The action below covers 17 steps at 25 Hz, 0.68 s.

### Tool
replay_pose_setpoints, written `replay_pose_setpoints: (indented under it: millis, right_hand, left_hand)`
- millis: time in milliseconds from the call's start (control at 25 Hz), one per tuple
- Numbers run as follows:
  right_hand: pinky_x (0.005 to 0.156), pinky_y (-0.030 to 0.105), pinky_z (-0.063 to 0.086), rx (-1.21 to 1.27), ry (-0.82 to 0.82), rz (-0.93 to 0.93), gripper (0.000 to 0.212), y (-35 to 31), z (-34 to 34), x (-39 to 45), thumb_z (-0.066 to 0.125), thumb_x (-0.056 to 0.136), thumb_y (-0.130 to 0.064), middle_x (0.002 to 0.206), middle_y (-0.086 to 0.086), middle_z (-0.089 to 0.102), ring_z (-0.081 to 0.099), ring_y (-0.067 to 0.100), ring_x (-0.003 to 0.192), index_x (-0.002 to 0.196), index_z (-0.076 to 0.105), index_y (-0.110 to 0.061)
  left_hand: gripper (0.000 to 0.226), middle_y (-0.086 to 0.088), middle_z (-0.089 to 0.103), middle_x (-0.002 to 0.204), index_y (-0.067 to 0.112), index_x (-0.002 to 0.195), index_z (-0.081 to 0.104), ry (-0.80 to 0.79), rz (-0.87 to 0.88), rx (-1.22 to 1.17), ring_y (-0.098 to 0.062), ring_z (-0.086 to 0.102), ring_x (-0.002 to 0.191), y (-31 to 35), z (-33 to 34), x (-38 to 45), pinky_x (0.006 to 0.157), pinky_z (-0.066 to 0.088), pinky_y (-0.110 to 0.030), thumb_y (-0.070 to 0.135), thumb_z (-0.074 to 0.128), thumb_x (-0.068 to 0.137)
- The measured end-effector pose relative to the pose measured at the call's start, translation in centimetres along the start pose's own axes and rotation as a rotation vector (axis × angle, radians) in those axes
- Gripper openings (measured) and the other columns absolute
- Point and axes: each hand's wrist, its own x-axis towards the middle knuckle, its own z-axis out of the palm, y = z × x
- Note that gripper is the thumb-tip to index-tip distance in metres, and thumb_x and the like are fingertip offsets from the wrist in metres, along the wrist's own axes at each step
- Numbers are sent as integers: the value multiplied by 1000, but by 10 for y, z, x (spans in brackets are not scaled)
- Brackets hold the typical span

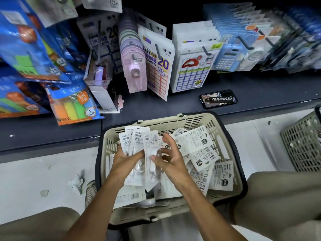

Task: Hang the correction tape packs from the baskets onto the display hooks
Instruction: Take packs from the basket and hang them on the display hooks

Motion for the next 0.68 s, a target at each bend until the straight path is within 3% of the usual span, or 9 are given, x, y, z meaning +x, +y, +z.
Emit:
replay_pose_setpoints:
  millis: [80,160,240,320,400,520,600,680]
  right_hand:
    - [68,14,55,42,24,23,73,-5,-1,-3,83,83,-20,135,-25,52,67,-4,99,139,48,-52]
    - [64,16,53,33,-16,133,67,-22,4,-7,78,82,-46,120,-39,49,67,-7,93,136,43,-64]
    - [78,21,51,-93,23,146,59,-42,11,-10,61,80,-73,114,-40,47,60,-14,97,132,34,-71]
    - [90,41,56,-221,171,40,48,-63,11,-11,49,80,-81,111,-27,61,67,7,102,124,38,-65]
    - [90,52,58,-3,207,23,44,-92,7,-12,62,80,-70,102,-4,74,71,30,99,118,53,-49]
    - [83,45,59,474,-60,-63,51,-147,-3,-11,74,79,-25,110,20,69,68,32,96,128,65,-17]
    - [74,35,61,497,-189,-224,56,-187,5,-14,75,72,-10,118,14,72,72,25,98,127,66,-16]
    - [75,22,59,365,-165,-363,59,-219,21,-18,81,64,-14,122,-2,73,72,12,106,121,70,-28]
  left_hand:
    - [54,13,80,100,41,108,72,-20,-2,-78,-6,77,88,7,0,-4,68,61,-23,44,93,58]
    - [69,7,80,105,35,116,71,-23,-12,-126,-17,77,96,14,2,-6,84,62,-41,48,92,51]
    - [75,4,80,106,30,120,70,-23,-13,-178,-21,77,99,27,3,-11,93,58,-47,47,94,51]
    - [67,3,81,104,27,121,70,-32,27,-203,-21,77,97,51,4,-19,90,59,-43,39,95,59]
    - [63,4,81,101,24,117,72,-33,135,-174,-17,78,94,91,0,-31,84,59,-37,33,94,59]
    - [57,8,81,100,28,107,74,4,332,-165,-12,77,92,166,-23,-51,79,60,-31,33,96,54]
    - [49,16,80,96,33,105,72,67,442,-158,-3,76,85,215,-51,-68,66,57,-17,33,93,61]
    - [46,19,79,93,35,105,72,133,565,-148,0,75,82,259,-82,-91,63,55,-16,32,91,63]
